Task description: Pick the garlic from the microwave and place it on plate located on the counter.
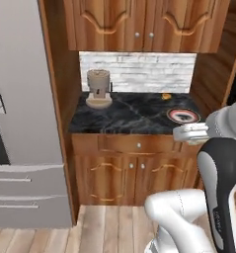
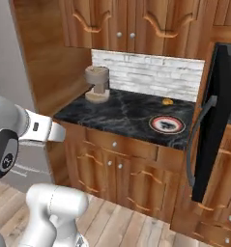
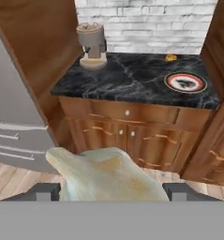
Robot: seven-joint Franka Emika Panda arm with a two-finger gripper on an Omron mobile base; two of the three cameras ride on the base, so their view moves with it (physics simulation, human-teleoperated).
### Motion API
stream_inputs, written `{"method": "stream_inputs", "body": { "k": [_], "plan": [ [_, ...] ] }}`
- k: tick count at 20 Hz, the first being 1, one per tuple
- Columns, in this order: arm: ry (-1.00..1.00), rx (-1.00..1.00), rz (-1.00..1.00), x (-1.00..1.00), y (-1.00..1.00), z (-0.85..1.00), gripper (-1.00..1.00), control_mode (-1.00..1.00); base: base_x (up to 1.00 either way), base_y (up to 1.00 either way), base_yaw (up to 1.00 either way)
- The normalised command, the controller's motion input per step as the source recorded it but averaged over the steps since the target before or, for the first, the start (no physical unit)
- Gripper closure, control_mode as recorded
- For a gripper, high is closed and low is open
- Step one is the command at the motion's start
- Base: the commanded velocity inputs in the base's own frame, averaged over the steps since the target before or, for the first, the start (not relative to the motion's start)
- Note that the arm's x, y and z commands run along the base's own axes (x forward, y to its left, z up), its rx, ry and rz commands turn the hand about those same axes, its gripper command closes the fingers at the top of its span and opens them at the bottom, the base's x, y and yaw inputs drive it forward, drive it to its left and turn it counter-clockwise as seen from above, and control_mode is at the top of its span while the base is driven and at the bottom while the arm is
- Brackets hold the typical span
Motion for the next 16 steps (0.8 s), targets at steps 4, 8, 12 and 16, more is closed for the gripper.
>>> {"method": "stream_inputs", "body": {
  "k": [4, 8, 12, 16],
  "plan": [
    [0.0, 0.0, 0.0, 0.0, 0.0, 0.0, 1.0, 1.0, 0.67, 0.21, -0.66],
    [0.0, 0.0, 0.0, 0.0, 0.0, 0.0, 1.0, 1.0, 0.81, 0.07, -0.57],
    [0.0, 0.0, 0.0, 0.0, 0.0, 0.0, 1.0, 1.0, 0.93, 0.0, -0.16],
    [0.0, 0.0, 0.0, 0.0, 0.0, 0.0, 1.0, 1.0, 0.84, -0.03, 0.0]
  ]
}}
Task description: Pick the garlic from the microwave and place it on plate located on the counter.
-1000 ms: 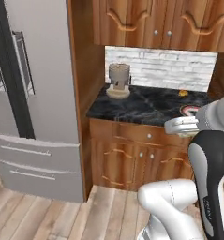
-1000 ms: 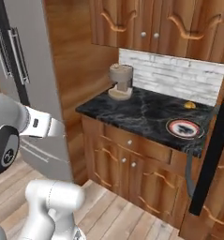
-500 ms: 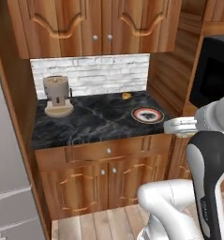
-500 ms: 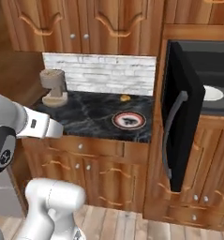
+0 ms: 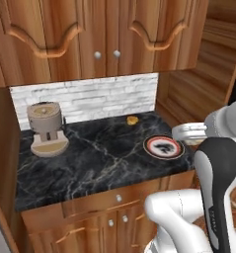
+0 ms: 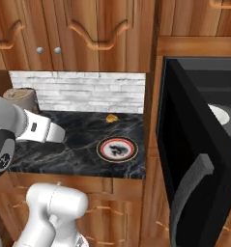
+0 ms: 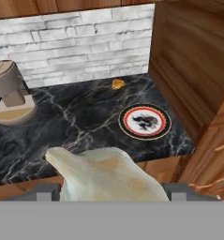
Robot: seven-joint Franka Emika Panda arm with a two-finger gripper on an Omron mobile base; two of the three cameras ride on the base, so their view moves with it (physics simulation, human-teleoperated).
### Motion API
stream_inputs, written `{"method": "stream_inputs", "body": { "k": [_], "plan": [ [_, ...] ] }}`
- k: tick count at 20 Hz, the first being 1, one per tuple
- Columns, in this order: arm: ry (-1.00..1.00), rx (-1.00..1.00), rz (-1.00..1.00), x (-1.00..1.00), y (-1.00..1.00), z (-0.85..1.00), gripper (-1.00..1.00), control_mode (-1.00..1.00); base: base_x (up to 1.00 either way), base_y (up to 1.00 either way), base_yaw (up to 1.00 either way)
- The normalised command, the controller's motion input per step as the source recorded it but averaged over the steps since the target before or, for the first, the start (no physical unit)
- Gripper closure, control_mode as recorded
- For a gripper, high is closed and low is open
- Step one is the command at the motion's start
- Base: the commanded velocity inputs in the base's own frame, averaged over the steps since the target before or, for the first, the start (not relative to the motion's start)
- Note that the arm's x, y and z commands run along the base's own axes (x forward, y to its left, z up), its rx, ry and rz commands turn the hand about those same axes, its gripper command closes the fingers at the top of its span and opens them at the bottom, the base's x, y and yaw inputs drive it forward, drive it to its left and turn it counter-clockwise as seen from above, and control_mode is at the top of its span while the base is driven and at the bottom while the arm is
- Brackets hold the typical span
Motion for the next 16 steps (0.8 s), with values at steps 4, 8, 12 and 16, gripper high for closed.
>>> {"method": "stream_inputs", "body": {
  "k": [4, 8, 12, 16],
  "plan": [
    [0.0, 0.0, 0.0, 0.0, 0.0, 0.0, 1.0, 1.0, 0.5, -0.24, 0.0],
    [0.0, 0.0, 0.0, 0.0, 0.0, 0.0, 1.0, 1.0, 0.3, -0.5, 0.0],
    [0.0, 0.0, 0.0, 0.0, 0.0, 0.0, 1.0, 1.0, 0.35, -0.48, 0.0],
    [0.0, 0.0, 0.0, 0.0, 0.0, 0.0, 1.0, 1.0, 0.43, -0.33, 0.0]
  ]
}}
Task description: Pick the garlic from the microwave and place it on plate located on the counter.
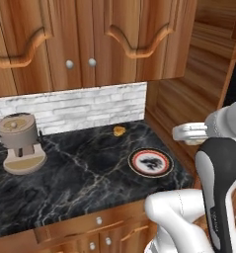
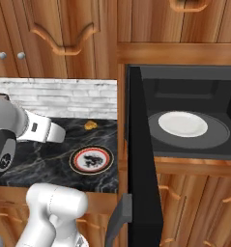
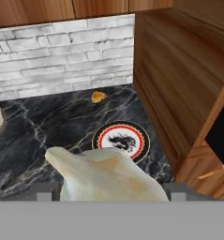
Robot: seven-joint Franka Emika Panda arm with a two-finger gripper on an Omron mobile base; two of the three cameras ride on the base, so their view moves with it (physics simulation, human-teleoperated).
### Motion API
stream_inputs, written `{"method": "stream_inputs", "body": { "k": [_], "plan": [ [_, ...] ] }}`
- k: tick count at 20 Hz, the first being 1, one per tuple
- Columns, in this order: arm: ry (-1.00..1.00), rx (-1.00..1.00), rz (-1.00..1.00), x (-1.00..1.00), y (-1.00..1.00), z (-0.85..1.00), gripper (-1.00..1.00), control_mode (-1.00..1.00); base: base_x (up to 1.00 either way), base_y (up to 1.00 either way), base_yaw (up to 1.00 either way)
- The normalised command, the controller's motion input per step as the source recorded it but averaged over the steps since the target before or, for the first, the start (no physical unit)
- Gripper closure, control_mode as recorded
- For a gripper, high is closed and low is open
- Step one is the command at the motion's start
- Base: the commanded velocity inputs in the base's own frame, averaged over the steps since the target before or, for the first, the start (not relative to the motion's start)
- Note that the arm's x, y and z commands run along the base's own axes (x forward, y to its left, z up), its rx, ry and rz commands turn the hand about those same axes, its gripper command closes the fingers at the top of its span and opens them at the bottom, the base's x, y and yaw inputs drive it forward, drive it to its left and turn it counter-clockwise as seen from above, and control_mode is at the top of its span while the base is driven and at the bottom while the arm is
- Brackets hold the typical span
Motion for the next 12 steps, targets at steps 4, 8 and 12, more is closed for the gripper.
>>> {"method": "stream_inputs", "body": {
  "k": [4, 8, 12],
  "plan": [
    [0.0, 0.0, 0.0, 0.0, 0.0, 0.0, 1.0, 1.0, 0.28, -0.2, 0.0],
    [0.08, 0.0, 0.0, 0.43, -0.01, -0.24, 1.0, -1.0, 0.0, 0.0, 0.0],
    [0.24, 0.0, 0.0, 0.43, -0.04, -0.6, 1.0, -1.0, 0.0, 0.0, 0.0]
  ]
}}
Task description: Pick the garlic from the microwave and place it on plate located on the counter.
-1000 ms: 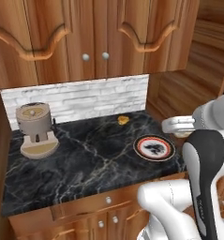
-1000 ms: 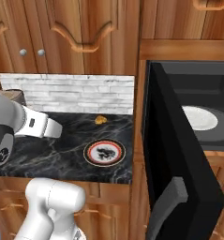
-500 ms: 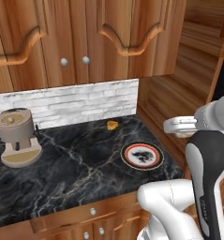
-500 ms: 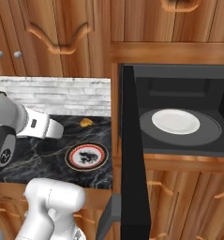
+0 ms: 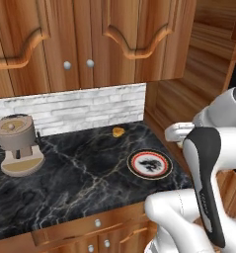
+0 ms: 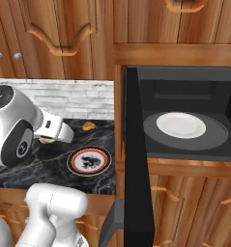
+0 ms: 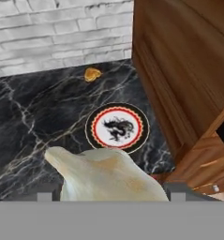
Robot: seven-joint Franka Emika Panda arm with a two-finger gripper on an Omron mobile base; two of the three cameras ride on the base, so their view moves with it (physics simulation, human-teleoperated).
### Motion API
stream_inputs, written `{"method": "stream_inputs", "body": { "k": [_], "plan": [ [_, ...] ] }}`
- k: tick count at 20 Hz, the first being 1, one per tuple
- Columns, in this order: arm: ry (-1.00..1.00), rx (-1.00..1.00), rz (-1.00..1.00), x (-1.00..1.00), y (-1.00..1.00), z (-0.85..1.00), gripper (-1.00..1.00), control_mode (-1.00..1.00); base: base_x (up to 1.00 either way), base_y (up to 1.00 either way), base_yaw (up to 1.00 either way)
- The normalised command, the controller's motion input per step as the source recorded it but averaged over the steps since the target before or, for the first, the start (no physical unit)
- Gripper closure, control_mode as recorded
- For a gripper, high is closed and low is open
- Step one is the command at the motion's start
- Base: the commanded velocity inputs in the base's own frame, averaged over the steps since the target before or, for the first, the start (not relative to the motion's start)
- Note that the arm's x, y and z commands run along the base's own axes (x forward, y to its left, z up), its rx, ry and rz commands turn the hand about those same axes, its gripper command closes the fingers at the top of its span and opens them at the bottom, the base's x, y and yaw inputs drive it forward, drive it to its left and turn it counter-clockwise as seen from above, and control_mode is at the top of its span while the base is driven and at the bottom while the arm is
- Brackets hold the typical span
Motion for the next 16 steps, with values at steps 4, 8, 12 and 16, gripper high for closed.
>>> {"method": "stream_inputs", "body": {
  "k": [4, 8, 12, 16],
  "plan": [
    [0.26, 0.0, 0.0, 0.38, -0.09, -0.74, 1.0, -1.0, 0.0, 0.0, 0.0],
    [0.17, 0.0, 0.0, 0.48, -0.1, -0.63, 1.0, -1.0, 0.0, 0.0, 0.0],
    [0.05, 0.0, 0.0, 0.63, 0.0, -0.63, 1.0, -1.0, 0.0, 0.0, 0.0],
    [0.0, 0.0, 0.0, 0.69, 0.0, -0.65, 1.0, -1.0, 0.0, 0.0, 0.0]
  ]
}}
